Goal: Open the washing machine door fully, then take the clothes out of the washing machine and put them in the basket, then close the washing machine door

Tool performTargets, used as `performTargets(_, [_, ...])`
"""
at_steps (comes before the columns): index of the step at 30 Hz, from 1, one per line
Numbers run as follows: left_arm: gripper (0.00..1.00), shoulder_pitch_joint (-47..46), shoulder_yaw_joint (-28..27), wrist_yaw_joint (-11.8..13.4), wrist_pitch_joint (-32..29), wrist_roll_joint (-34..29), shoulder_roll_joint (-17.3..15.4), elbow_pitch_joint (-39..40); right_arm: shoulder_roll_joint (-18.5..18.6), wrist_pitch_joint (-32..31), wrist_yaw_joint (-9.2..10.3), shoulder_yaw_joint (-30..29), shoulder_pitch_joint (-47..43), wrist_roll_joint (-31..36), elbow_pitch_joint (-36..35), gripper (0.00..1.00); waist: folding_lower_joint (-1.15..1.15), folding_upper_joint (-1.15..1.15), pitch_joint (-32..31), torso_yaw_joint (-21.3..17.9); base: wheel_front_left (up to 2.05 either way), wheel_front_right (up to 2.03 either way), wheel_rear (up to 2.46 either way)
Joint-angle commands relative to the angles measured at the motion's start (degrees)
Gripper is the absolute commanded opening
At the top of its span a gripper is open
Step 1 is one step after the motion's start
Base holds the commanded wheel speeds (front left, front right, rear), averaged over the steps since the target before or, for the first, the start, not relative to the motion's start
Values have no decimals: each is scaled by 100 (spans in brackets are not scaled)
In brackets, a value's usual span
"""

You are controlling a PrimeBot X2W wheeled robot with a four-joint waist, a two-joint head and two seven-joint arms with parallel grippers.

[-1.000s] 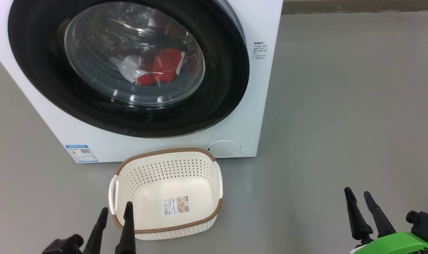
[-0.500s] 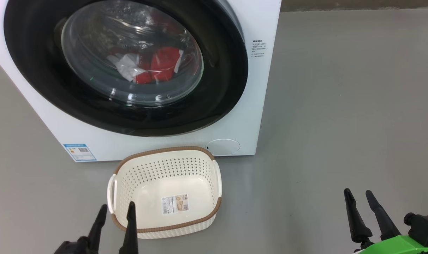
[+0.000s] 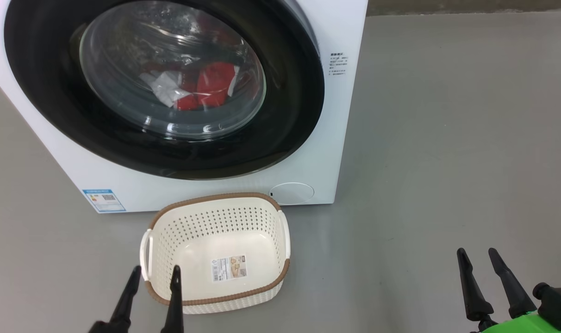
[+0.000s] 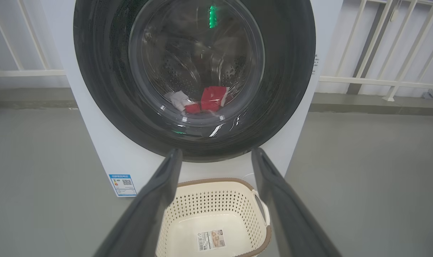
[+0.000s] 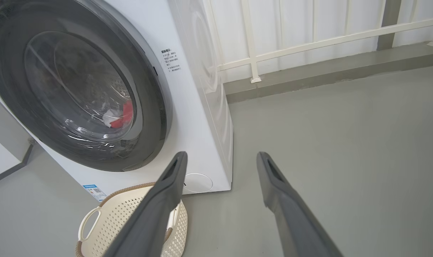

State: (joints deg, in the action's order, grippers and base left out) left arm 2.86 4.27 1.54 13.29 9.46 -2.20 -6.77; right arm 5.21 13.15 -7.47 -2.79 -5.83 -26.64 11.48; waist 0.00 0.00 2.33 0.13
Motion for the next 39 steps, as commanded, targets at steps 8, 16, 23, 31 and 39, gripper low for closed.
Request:
performTargets(8, [100, 83, -215, -96, 171, -279, -68, 99, 77, 185, -2, 7, -94, 355, -203, 100, 0, 0, -43, -38, 0, 0, 0])
performTargets(16, [100, 91, -334, -229, 171, -73, -68, -57, 42, 185, -2, -21, -129, 324, -206, 100, 0, 0, -53, -65, 0, 0, 0])
performTargets(23, [100, 50, -368, -286, 171, -27, -68, -58, -31, 185, -2, -93, -82, 144, -320, 96, 0, 0, -32, -61, 0, 0, 0])
performTargets(31, [100, -70, -280, -269, 171, 63, -68, 29, -93, 185, -2, 96, 527, -642, -494, 0, 0, 0, 93, -38, 0, 0, 0])
performTargets(39, [100, -312, -145, -268, 171, 111, -68, 94, 159, 185, -2, 376, 1941, -1548, -644, 0, 0, 0, 384, 84, 0, 0, 0])
